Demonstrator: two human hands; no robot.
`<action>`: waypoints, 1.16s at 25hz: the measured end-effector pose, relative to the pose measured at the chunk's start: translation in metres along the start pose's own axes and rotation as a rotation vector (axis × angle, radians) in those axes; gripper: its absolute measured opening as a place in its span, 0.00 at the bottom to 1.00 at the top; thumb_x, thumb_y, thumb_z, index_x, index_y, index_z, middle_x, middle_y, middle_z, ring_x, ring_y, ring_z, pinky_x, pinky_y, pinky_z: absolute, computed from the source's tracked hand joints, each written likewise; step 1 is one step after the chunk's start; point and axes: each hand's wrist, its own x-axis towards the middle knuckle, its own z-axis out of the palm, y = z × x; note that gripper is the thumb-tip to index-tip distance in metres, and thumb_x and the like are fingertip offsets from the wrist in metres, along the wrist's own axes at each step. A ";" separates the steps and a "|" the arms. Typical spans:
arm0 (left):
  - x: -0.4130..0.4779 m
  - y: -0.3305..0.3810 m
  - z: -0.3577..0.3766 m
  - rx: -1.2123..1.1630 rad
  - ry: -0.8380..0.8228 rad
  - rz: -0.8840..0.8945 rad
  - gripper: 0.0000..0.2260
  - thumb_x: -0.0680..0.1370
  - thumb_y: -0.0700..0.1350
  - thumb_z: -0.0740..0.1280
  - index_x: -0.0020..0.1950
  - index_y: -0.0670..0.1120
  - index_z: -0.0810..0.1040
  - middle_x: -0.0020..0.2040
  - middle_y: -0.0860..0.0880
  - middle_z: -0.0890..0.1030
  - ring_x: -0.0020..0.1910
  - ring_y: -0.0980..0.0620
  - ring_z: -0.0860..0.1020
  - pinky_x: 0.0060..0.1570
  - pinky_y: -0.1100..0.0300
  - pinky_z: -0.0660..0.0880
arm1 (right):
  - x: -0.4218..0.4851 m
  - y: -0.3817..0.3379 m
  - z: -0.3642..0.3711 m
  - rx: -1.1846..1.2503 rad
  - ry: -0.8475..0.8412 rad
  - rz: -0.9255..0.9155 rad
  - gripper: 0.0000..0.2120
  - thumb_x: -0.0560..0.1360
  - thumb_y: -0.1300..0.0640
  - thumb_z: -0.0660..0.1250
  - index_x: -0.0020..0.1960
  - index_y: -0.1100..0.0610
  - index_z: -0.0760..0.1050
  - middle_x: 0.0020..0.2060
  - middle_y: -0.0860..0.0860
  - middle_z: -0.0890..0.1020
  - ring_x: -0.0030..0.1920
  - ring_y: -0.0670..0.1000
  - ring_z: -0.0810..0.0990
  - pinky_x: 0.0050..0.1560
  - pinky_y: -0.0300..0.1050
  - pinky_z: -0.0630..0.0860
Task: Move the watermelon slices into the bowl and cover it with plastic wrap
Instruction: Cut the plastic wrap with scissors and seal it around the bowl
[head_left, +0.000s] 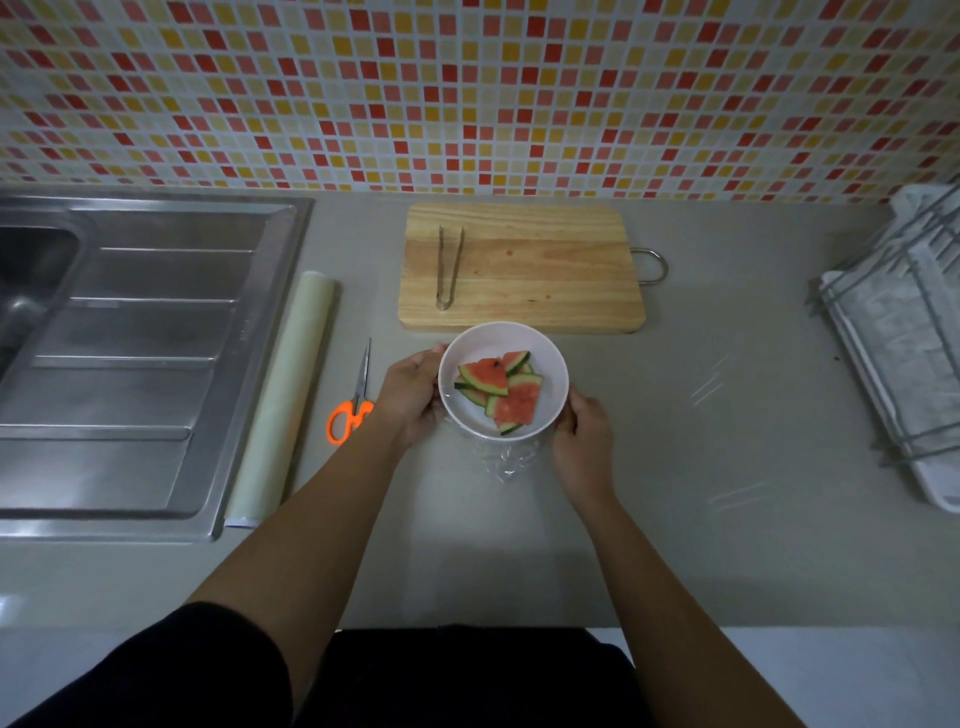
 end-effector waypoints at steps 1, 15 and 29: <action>-0.001 -0.002 0.002 -0.018 0.016 0.016 0.12 0.81 0.44 0.61 0.45 0.39 0.80 0.33 0.44 0.75 0.29 0.49 0.71 0.26 0.63 0.69 | 0.001 -0.001 0.000 0.001 -0.037 0.012 0.16 0.74 0.70 0.57 0.58 0.64 0.77 0.47 0.60 0.73 0.49 0.57 0.75 0.43 0.34 0.62; -0.008 -0.022 -0.024 -0.041 -0.320 0.099 0.23 0.71 0.28 0.57 0.60 0.44 0.80 0.43 0.47 0.82 0.37 0.54 0.77 0.35 0.65 0.74 | -0.004 0.018 -0.021 -0.041 -0.282 -0.223 0.53 0.56 0.50 0.81 0.73 0.56 0.58 0.65 0.51 0.62 0.65 0.46 0.65 0.66 0.36 0.62; -0.009 -0.026 -0.024 -0.006 -0.270 0.140 0.23 0.73 0.24 0.57 0.67 0.37 0.72 0.40 0.49 0.84 0.36 0.56 0.80 0.37 0.65 0.75 | -0.011 0.042 -0.008 0.081 0.067 -0.215 0.09 0.72 0.63 0.70 0.51 0.58 0.77 0.43 0.54 0.83 0.42 0.42 0.81 0.45 0.26 0.74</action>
